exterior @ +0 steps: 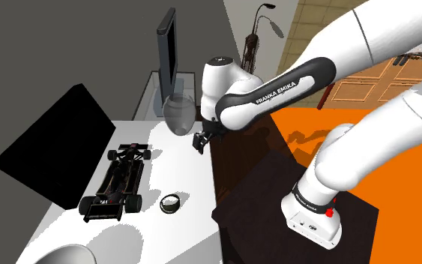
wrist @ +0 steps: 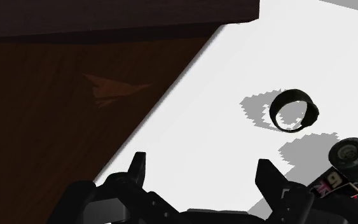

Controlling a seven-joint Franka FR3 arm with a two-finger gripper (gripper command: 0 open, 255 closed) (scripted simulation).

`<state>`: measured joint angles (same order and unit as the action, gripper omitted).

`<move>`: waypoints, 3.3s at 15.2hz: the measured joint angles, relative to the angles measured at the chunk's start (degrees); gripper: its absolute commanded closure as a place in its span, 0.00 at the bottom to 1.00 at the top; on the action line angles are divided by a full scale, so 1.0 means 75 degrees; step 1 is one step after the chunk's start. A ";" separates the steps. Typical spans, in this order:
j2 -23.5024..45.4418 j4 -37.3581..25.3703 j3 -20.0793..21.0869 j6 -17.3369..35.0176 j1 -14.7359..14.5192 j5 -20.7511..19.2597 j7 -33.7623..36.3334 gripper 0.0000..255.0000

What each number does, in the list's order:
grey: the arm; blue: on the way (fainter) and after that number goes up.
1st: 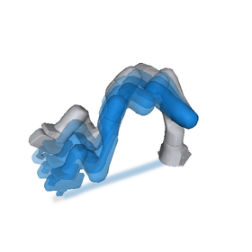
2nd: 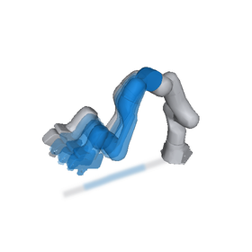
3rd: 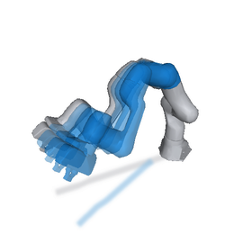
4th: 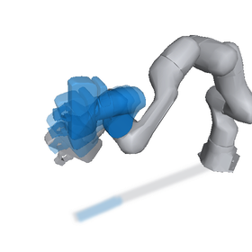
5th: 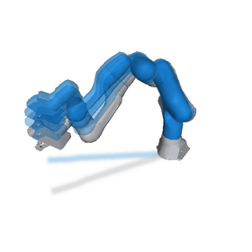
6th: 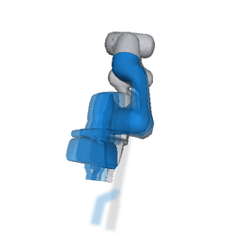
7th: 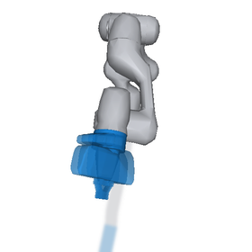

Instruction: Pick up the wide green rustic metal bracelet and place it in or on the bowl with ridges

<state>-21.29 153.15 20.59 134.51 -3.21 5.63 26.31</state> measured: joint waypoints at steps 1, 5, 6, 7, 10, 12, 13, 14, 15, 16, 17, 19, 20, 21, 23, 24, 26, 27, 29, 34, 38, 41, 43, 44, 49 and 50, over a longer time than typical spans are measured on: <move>0.0279 -0.0006 0.0134 0.0251 -0.0006 -0.0005 0.0194 0.00; 0.1511 -0.0296 0.0653 0.1079 0.0042 -0.0281 0.1109 0.00; 0.1862 -0.0390 0.0747 0.1295 0.0078 -0.0434 0.1354 0.00; 0.2194 -0.0457 0.0833 0.1515 0.0094 -0.0602 0.1618 0.00; 0.3242 -0.0799 0.0967 0.2063 0.0057 -0.1302 0.2528 0.00; 0.3889 -0.1036 0.0902 0.2362 -0.0067 -0.1799 0.3121 0.00; 0.4275 -0.1263 0.0810 0.2464 -0.0176 -0.2093 0.3433 0.00; 0.4692 -0.1497 0.0672 0.2590 -0.0331 -0.2408 0.3763 0.00; 0.5027 -0.1644 0.0554 0.2731 -0.0512 -0.2642 0.4070 0.00; 0.5276 -0.1766 0.0467 0.2828 -0.0659 -0.2782 0.4292 0.00; 0.5544 -0.1943 0.0374 0.2899 -0.0824 -0.2911 0.4508 0.00; 0.5909 -0.2166 0.0202 0.3013 -0.1035 -0.3105 0.4745 0.00; 0.6032 -0.2215 0.0123 0.3084 -0.1094 -0.3184 0.4804 0.00; 0.6156 -0.2272 0.0044 0.3149 -0.1159 -0.3262 0.4864 0.00; 0.6391 -0.2358 -0.0117 0.3296 -0.1301 -0.3418 0.4992 0.00; 0.6496 -0.2384 -0.0196 0.3377 -0.1372 -0.3491 0.5055 0.00; 0.6693 -0.2451 -0.0336 0.3512 -0.1491 -0.3612 0.5151 0.00; 0.6726 -0.2454 -0.0364 0.3543 -0.1514 -0.3635 0.5170 0.00; 0.6755 -0.2463 -0.0386 0.3566 -0.1534 -0.3654 0.5186 0.00; 0.6763 -0.2467 -0.0392 0.3572 -0.1539 -0.3659 0.5190 1.00; 0.6763 -0.2467 -0.0392 0.3572 -0.1539 -0.3659 0.5190 1.00; 0.6764 -0.2467 -0.0392 0.3572 -0.1539 -0.3659 0.5190 1.00; 0.6764 -0.2467 -0.0393 0.3573 -0.1539 -0.3660 0.5190 1.00; 0.6717 -0.2462 -0.0352 0.3528 -0.1505 -0.3627 0.5161 1.00; 0.6229 -0.2296 -0.0001 0.3202 -0.1228 -0.3321 0.4946 1.00; 0.6101 -0.2260 0.0093 0.3109 -0.1147 -0.3229 0.4873 1.00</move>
<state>24.47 136.21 21.29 157.83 -11.80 -18.59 62.86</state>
